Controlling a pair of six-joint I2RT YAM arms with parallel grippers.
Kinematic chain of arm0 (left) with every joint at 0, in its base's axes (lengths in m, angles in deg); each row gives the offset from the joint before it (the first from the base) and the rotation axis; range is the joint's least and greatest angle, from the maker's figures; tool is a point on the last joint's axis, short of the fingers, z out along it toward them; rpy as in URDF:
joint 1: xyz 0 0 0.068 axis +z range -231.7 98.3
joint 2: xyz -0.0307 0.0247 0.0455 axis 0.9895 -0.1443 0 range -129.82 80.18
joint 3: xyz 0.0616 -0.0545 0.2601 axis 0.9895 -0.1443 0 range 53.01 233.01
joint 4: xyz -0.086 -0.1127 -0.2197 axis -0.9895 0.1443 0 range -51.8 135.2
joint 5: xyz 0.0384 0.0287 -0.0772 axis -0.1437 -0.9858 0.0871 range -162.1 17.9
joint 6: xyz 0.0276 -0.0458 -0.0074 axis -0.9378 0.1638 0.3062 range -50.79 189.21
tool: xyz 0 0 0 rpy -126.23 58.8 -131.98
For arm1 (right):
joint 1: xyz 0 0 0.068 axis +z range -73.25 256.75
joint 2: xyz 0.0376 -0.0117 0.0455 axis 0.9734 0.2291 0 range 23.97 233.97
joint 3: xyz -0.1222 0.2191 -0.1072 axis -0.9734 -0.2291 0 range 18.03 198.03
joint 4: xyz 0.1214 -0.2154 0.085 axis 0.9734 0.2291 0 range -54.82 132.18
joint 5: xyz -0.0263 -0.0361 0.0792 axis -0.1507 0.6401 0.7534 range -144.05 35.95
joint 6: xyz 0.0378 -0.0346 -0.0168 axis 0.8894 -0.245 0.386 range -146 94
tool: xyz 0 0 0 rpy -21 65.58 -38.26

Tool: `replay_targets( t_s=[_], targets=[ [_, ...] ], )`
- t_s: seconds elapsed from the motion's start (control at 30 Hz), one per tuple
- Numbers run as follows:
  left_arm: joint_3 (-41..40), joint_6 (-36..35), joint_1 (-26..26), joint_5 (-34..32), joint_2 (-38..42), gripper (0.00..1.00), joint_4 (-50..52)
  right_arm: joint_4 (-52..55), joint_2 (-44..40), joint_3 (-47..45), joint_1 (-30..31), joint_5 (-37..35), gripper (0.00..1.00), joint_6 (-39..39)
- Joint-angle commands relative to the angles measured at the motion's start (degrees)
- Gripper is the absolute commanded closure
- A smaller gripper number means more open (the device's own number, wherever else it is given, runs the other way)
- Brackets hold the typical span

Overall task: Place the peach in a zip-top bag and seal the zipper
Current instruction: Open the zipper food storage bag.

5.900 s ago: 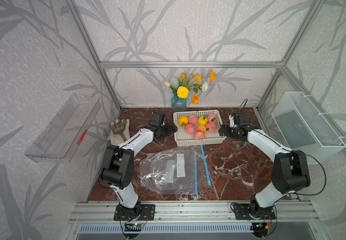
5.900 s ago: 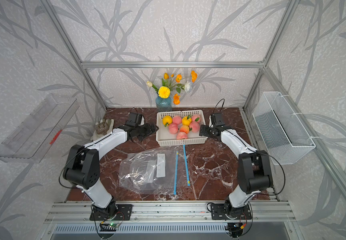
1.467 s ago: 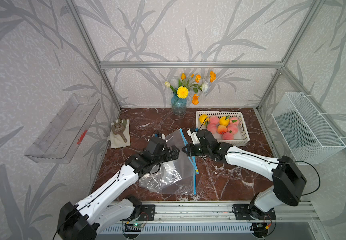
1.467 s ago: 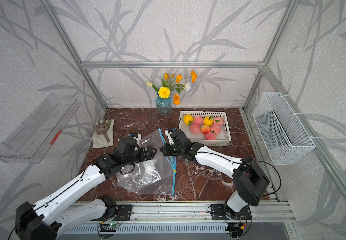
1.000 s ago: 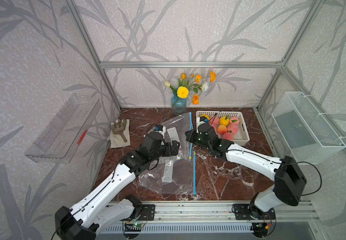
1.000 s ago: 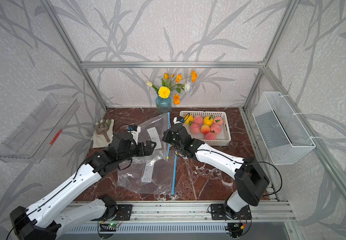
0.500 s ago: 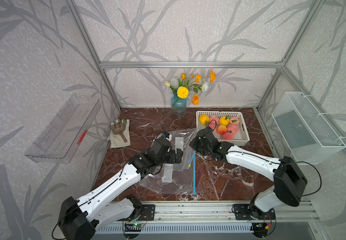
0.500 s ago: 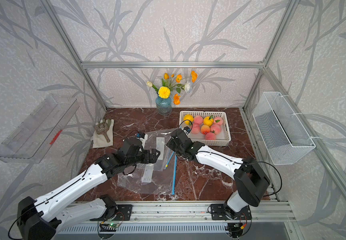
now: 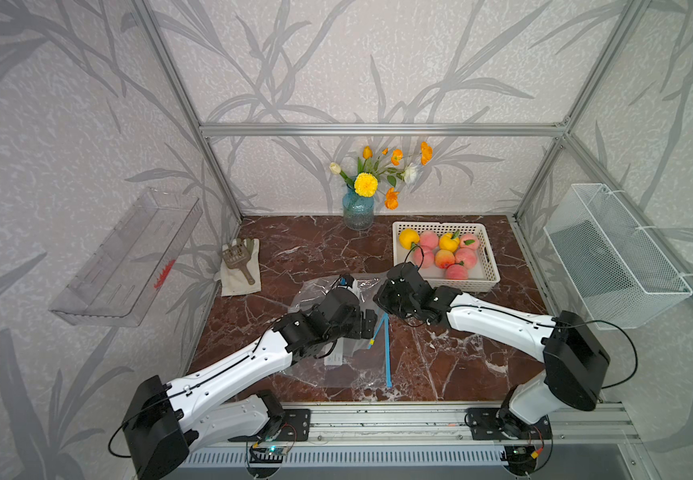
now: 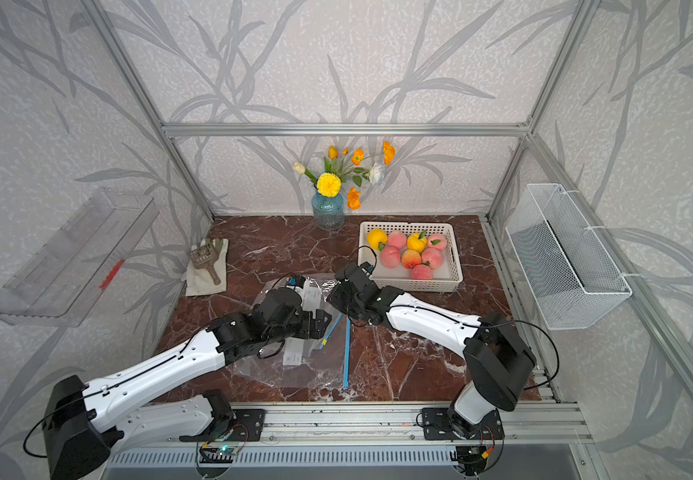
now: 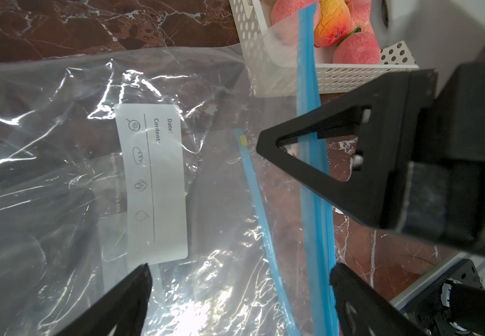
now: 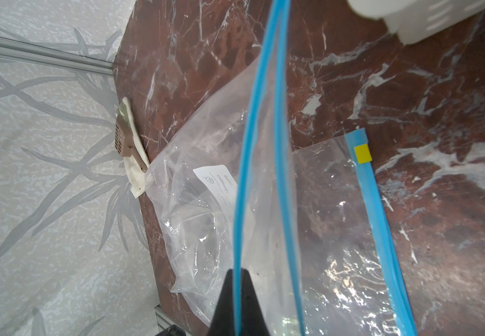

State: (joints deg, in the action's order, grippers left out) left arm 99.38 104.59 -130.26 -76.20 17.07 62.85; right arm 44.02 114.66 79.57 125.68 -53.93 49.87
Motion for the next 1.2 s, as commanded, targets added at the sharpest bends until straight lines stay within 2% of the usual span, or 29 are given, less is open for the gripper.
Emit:
replay_targets(
  t_s=[0.0, 0.4, 0.53, 0.63, 0.9, 1.0, 1.17],
  targets=[
    [-0.83, -1.63, -0.66, -2.82, -0.14, 0.08, -2.49, 1.27, 0.50, 1.39, 0.42, 0.47, 0.97, 1.36],
    [-1.56, -7.06, -2.35, -5.39, -2.32, 0.15, -4.86, 1.82, 0.38, 0.95, 0.53, 1.45, 0.97, 5.21],
    [-2.03, -8.49, -3.08, -7.29, -3.11, 0.24, -4.00, 1.58, -0.06, 0.54, 0.56, 1.25, 0.97, 6.10],
    [-2.18, -8.56, -3.34, -8.04, -3.12, 0.25, -3.06, 1.80, -0.51, 0.17, 0.53, 0.44, 0.97, 6.89],
    [-5.03, -6.15, -3.39, -3.17, 0.35, 0.04, -7.29, 2.14, -0.79, -0.71, 0.55, -0.52, 0.97, 8.99],
    [-5.02, -3.38, -3.43, -3.20, 0.06, 0.01, -7.57, 2.14, -0.87, -0.81, 0.55, -0.44, 0.98, 10.02],
    [-2.07, 1.56, -3.42, -4.41, -2.41, 0.01, -5.22, 2.27, -1.09, -1.04, 0.50, -0.38, 0.98, 11.57]
  ],
)
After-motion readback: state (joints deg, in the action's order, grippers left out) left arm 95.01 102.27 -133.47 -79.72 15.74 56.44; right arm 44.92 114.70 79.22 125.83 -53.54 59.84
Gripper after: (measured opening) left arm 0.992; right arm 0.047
